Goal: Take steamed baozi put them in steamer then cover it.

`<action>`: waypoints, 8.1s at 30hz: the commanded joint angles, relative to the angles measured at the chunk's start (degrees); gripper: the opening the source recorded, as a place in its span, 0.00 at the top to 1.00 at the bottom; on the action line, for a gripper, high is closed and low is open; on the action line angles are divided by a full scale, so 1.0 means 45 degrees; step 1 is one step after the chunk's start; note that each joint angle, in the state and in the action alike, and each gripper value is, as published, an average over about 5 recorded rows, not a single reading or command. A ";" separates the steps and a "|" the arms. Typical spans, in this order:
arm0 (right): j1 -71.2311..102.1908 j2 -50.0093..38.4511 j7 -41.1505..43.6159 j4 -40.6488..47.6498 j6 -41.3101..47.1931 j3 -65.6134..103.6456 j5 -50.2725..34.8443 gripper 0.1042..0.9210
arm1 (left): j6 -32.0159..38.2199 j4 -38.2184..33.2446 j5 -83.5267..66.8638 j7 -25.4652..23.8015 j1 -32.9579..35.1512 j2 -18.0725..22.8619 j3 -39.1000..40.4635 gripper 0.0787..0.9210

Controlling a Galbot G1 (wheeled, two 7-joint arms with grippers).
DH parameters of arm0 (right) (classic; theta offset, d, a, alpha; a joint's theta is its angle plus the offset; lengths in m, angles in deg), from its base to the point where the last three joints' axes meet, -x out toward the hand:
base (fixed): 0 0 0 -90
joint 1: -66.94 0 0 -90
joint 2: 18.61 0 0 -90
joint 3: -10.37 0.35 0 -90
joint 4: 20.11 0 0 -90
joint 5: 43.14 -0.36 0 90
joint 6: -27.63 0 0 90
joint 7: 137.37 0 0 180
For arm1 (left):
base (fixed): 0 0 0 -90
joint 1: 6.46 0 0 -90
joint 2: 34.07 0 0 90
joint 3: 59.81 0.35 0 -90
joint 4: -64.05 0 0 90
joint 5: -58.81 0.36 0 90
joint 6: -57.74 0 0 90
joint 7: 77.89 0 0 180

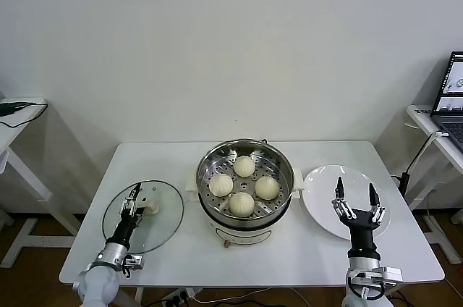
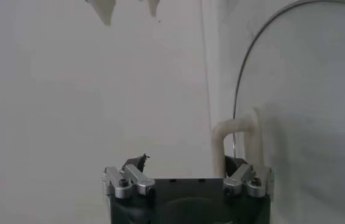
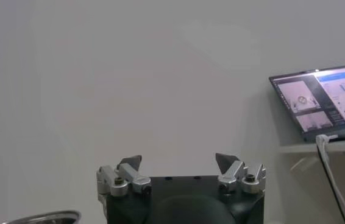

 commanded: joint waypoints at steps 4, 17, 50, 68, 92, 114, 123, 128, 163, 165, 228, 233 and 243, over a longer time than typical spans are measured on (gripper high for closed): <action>-0.0037 0.0003 0.0017 0.0098 -0.0047 -0.0016 0.0030 0.12 | -0.0226 0.0578 0.0075 0.0094 -0.0305 -0.0007 0.0040 0.19; -0.0188 0.0009 0.0011 0.0356 -0.0110 -0.0168 0.0100 0.12 | -0.0279 0.0510 0.0092 0.0429 -0.0204 0.0015 0.0045 0.64; -0.0268 0.0093 -0.0019 -0.0079 -0.0140 0.0028 -0.0035 0.12 | -0.8606 -1.1636 -0.4546 -0.7507 0.2122 -0.3922 0.5614 0.87; 0.0296 0.0532 -0.0048 -0.0354 -0.0305 0.0342 0.0392 0.12 | -0.9412 -0.8949 -0.1872 -0.8269 -0.1756 -0.2622 1.0775 0.87; 0.0339 0.0725 -0.0102 -0.0314 -0.0314 0.0469 0.0677 0.12 | -1.0307 -0.5962 -0.1536 -0.7687 -0.3107 0.0190 1.1719 0.87; 0.0101 0.0685 -0.0082 -0.0066 -0.0314 0.0378 0.0751 0.12 | -1.0293 -0.5180 -0.1128 -0.6853 -0.2751 0.0586 1.1462 0.87; 0.0042 0.0670 -0.0068 -0.0002 -0.0318 0.0334 0.0774 0.12 | -1.0323 -0.5269 -0.1117 -0.6856 -0.2552 0.0547 1.1477 0.87; 0.0024 0.0671 -0.0056 0.0016 -0.0326 0.0311 0.0793 0.12 | -1.0278 -0.5184 -0.1074 -0.6868 -0.2504 0.0532 1.1421 0.87; -0.0172 0.0614 -0.0037 0.0357 -0.0435 0.0274 0.0824 0.12 | -0.9882 -0.6946 -0.0702 -0.6777 -0.1325 -0.0222 1.1435 0.63; -0.0203 0.0594 -0.0035 0.0424 -0.0449 0.0269 0.0823 0.12 | -0.9883 -0.7517 -0.0742 -0.6692 -0.1008 -0.0486 1.1468 0.56; 0.0130 -0.0008 0.0714 -0.1661 0.3380 0.0031 0.0999 0.12 | -0.3032 -0.9783 -1.8385 -0.4063 0.5846 -0.0409 0.1624 0.12; 0.0276 0.0013 0.0685 -0.1884 0.3402 0.0004 0.1057 0.12 | -0.3034 -0.9857 -1.8384 -0.4076 0.5909 -0.0413 0.1736 0.12; 0.0335 0.0002 0.0619 -0.1987 0.3478 -0.0026 0.1276 0.12 | -0.3040 -0.9897 -1.8385 -0.4143 0.5939 -0.0420 0.1747 0.12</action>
